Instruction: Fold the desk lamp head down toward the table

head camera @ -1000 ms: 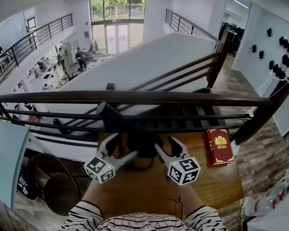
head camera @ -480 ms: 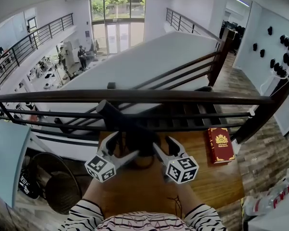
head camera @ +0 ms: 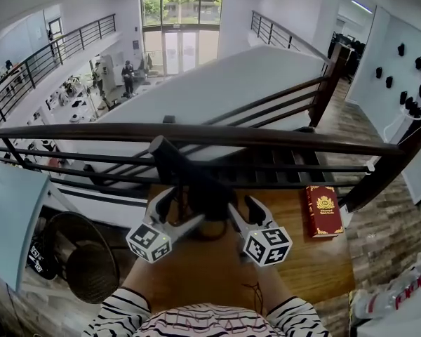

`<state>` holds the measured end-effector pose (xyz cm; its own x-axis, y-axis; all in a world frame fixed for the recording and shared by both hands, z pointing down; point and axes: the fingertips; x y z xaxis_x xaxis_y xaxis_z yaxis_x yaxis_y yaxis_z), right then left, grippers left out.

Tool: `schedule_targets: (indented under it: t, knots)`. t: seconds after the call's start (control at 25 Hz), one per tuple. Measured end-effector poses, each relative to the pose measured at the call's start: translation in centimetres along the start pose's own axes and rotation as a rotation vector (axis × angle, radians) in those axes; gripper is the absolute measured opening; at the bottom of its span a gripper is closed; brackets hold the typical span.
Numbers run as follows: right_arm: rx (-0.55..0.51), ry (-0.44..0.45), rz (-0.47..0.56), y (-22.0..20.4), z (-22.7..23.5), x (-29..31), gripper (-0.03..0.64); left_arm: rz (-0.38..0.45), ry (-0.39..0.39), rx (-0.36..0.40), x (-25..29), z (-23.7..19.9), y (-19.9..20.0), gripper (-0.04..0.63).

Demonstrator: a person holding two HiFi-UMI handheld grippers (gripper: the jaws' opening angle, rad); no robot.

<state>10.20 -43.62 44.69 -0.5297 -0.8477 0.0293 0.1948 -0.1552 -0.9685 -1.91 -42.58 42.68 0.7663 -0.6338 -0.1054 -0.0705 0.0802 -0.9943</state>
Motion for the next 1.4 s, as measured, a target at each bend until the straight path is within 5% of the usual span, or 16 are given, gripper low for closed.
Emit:
schedule_targets:
  t: [0.64, 0.92, 1.4]
  knots:
    - [0.041, -0.020, -0.019, -3.3, -6.0, -5.5, 0.179, -0.019, 0.095, -0.006, -8.7, 3.8, -0.8, 0.384]
    - [0.044, -0.053, -0.015, -4.4, -8.9, -8.6, 0.134, -0.006, 0.137, -0.005, -13.1, 5.1, -0.7, 0.201]
    - [0.048, -0.112, -0.004, -5.9, -13.3, -13.8, 0.051, -0.028, 0.115, -0.028, -18.7, 8.9, -1.3, 0.059]
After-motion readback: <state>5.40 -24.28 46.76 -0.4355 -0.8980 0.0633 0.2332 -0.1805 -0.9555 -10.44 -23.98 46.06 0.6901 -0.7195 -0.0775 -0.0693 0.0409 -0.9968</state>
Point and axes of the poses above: the fingertips, and each gripper's own axes: x forward along the fingers, z to its right, y out of its top, and after that the axes turned 2 degrees about z, right-handed
